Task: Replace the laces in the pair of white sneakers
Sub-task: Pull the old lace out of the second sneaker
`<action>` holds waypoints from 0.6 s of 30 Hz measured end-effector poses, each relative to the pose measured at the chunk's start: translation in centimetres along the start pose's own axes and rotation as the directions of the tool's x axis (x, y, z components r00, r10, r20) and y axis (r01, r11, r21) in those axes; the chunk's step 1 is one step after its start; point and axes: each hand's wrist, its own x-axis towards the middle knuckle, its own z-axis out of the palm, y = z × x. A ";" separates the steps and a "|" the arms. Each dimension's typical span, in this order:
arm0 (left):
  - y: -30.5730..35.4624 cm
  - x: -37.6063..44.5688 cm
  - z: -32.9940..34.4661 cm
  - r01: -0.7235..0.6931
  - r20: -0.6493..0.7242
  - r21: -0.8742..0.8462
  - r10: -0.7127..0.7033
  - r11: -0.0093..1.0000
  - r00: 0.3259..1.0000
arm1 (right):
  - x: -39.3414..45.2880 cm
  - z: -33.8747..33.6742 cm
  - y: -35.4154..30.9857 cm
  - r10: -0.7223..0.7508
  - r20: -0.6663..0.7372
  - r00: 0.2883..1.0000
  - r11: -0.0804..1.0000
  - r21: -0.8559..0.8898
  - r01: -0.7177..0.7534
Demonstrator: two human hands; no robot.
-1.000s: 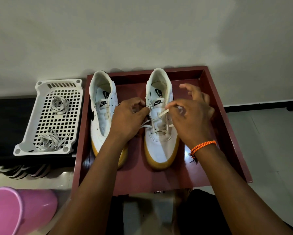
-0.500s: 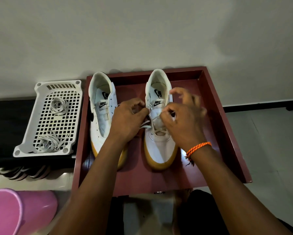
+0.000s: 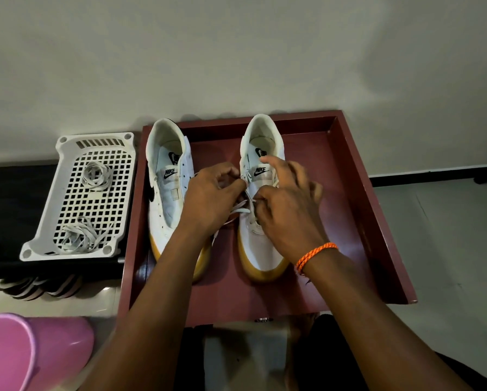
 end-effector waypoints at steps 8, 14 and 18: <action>-0.4 0.3 0.0 -0.019 -0.005 0.030 0.019 0.999 1.000 | 1.6 -3.4 2.1 0.229 -0.220 0.948 0.970 0.133 -0.203; -0.4 0.3 0.0 -0.020 -0.010 0.033 0.021 0.999 1.000 | 0.8 -2.2 0.9 0.089 -0.135 0.987 0.990 0.119 -0.073; -0.5 0.3 0.0 -0.019 -0.007 0.035 0.019 0.999 1.000 | 0.4 -1.6 0.2 0.045 -0.057 0.997 0.995 0.092 -0.039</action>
